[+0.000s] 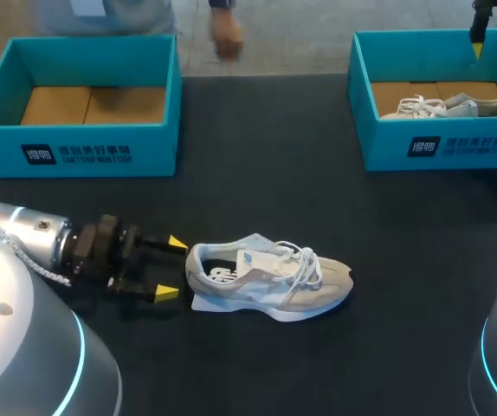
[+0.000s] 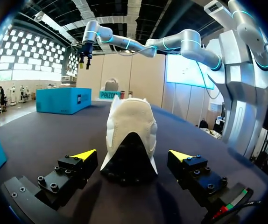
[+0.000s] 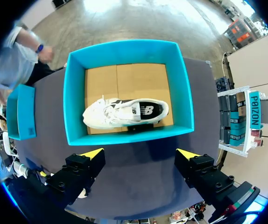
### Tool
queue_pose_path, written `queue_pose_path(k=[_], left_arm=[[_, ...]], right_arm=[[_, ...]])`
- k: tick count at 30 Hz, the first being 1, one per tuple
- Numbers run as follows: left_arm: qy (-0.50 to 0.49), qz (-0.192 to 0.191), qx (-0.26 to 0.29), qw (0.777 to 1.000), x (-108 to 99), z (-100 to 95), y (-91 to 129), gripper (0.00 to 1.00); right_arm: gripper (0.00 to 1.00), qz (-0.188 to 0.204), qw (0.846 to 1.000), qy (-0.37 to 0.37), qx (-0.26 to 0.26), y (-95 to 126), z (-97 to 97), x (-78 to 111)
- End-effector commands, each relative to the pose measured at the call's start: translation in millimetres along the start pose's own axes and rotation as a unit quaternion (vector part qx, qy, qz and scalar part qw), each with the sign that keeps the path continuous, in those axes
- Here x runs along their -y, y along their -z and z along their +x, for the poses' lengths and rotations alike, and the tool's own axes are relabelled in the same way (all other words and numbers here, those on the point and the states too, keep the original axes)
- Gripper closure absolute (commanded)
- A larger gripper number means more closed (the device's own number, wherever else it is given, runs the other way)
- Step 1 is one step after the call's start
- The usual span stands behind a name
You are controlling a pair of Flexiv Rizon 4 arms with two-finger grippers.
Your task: Take the shoe out of the shoebox, open the shoe tongue, remove and reinsert the insole, then place the shoe into the shoebox
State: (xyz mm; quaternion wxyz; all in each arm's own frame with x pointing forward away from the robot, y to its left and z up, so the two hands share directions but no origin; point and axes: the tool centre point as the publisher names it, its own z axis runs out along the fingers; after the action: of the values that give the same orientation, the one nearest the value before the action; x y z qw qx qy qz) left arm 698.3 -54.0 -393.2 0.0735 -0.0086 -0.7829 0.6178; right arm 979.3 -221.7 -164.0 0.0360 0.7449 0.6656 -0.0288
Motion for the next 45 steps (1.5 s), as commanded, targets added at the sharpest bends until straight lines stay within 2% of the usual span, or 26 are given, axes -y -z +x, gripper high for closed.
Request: queue_pose_path(k=[1, 8, 27, 45], left_arm=[[0.0, 0.001, 0.003, 1.0, -1.1, -0.6, -3.4, 0.0], [0.003, 0.002, 0.01, 1.0, -2.8, -6.7, -7.0, 0.0], [0.001, -0.005, 0.007, 1.0, -6.7, -1.3, -25.1, 0.0], [0.013, -0.003, 0.018, 1.0, -9.5, -8.3, -35.3, 0.0]], right_arm=[[0.0, -0.001, 1.0, 0.0, 0.0, -0.1, 0.0, 0.6], [0.0, -0.001, 1.0, 0.0, 0.0, -0.1, 0.0, 0.6], [0.0, -0.001, 1.0, 0.0, 0.0, -0.1, 0.0, 0.6], [0.0, -0.001, 1.0, 0.0, 0.0, -0.1, 0.0, 0.6]])
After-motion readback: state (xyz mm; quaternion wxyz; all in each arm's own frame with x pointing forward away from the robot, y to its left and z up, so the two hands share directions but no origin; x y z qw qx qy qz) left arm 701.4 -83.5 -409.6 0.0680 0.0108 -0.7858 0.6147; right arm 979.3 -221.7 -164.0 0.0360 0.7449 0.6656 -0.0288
